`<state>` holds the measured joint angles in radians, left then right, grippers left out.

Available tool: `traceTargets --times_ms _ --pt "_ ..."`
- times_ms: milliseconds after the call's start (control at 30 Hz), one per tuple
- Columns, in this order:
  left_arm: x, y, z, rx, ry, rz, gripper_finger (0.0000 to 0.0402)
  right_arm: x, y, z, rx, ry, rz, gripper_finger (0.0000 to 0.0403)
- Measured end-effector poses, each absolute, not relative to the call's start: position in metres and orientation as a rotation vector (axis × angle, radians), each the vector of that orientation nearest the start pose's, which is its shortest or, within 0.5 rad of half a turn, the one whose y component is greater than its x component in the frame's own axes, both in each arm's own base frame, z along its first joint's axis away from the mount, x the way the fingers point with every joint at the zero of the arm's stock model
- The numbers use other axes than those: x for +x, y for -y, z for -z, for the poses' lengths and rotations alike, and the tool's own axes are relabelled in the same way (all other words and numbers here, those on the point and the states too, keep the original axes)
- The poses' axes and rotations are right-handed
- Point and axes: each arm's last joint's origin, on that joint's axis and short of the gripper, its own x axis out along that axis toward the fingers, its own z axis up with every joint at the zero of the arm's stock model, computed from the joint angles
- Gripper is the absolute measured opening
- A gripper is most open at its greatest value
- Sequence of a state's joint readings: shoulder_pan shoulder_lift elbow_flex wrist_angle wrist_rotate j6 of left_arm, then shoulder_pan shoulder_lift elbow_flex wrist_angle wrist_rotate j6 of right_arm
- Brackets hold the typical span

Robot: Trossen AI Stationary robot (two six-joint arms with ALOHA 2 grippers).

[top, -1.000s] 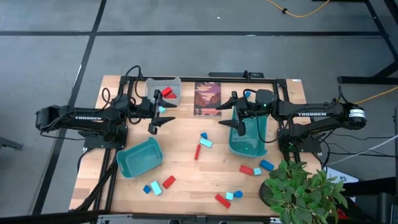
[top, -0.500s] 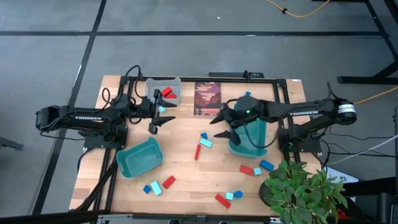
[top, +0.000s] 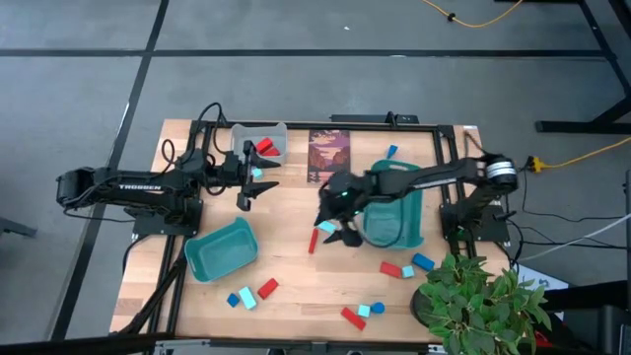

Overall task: Sort & place blocks by color
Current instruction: Put the red block into the gray bin

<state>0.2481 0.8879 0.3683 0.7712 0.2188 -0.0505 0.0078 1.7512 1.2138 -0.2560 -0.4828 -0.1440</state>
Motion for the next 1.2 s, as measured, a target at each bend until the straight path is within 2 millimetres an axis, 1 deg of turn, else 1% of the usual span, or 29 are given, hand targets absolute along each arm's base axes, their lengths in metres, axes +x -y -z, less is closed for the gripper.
traceTargets --times_ms 133,233,467,700,833,967,1200 --pt "0.185 -0.040 -0.263 0.008 0.246 -0.023 0.0229 0.395 -0.025 -0.210 -0.016 -0.808 -0.576 0.0307" --pt "0.185 -0.040 -0.263 0.004 0.246 -0.023 0.0229 0.406 -0.029 -0.201 -0.071 -0.821 -0.613 0.0307" --pt "0.185 -0.040 -0.263 -0.014 0.246 -0.020 0.0229 0.414 -0.028 -0.167 -0.278 -0.886 -0.618 0.0307" --pt "0.185 -0.040 -0.263 -0.014 0.246 -0.020 0.0229 0.418 -0.026 -0.138 -0.415 -0.940 -0.625 0.0307" --pt "0.185 -0.040 -0.263 -0.014 0.246 -0.020 0.0229 0.421 -0.026 -0.125 -0.424 -0.951 -0.634 0.0307" --pt "0.185 -0.040 -0.263 -0.014 0.246 -0.021 0.0229 0.423 -0.026 -0.118 -0.412 -0.953 -0.647 0.0304" --pt "0.185 -0.040 -0.263 -0.013 0.246 -0.021 0.0229 0.423 -0.026 -0.114 -0.404 -0.956 -0.658 0.0266"
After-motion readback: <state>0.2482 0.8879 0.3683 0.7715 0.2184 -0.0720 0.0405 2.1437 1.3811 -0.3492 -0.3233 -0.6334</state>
